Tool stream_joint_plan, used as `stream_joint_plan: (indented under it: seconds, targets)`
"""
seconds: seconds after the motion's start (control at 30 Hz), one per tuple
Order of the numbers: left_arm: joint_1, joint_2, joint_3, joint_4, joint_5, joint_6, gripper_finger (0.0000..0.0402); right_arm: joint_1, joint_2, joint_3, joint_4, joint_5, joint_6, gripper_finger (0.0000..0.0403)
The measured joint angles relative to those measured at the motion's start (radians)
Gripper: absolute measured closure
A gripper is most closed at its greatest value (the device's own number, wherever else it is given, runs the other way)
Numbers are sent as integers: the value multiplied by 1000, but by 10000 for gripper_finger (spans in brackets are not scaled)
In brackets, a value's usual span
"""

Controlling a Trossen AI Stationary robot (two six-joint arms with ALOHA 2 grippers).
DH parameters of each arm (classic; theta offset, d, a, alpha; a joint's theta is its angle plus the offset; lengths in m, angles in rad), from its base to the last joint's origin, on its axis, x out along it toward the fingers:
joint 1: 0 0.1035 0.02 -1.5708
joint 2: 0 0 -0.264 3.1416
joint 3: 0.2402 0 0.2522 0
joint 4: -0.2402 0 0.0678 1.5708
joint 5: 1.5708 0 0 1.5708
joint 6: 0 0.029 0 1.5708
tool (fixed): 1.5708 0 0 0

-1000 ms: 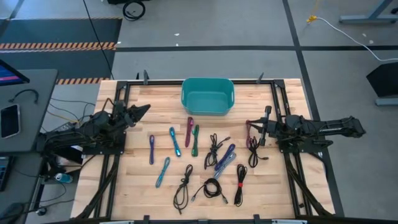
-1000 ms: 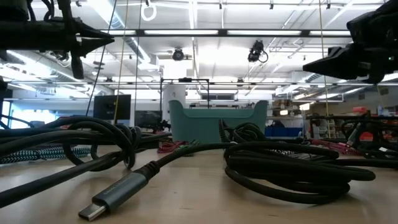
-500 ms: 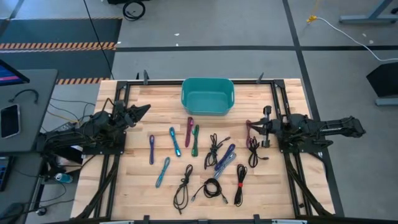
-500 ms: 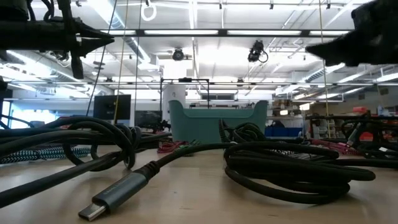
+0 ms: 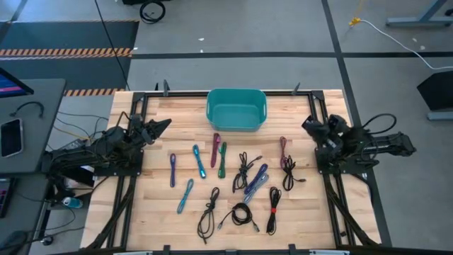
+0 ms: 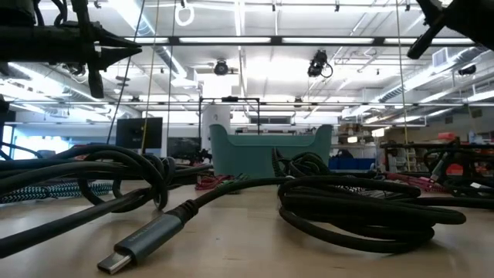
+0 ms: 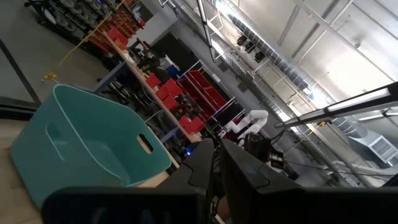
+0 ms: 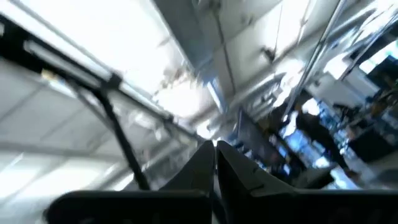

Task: Pick and place USB-C Cables
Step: Put the black charger cable into the light blue bin

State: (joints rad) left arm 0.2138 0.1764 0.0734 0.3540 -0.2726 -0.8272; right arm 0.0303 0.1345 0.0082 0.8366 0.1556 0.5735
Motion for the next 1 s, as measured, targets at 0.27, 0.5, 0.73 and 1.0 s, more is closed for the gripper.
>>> stream_joint_plan:
  seconds: [0.27, 0.5, 0.73, 1.0]
  targets:
    - [0, 0, 0, 0, 0, 1, 365, -2, 0, 0, 174, 74, -47, 379]
    - [0, 0, 0, -1, 0, 2, 365, -2, 0, 3, 187, -27, -56, 377]
    - [0, 0, 0, -1, 0, 4, 365, -2, 0, 78, 5, -6, -101, 360]
    - [0, 0, 0, 0, 0, 1, 365, -2, 68, 509, -885, 139, -156, 317]
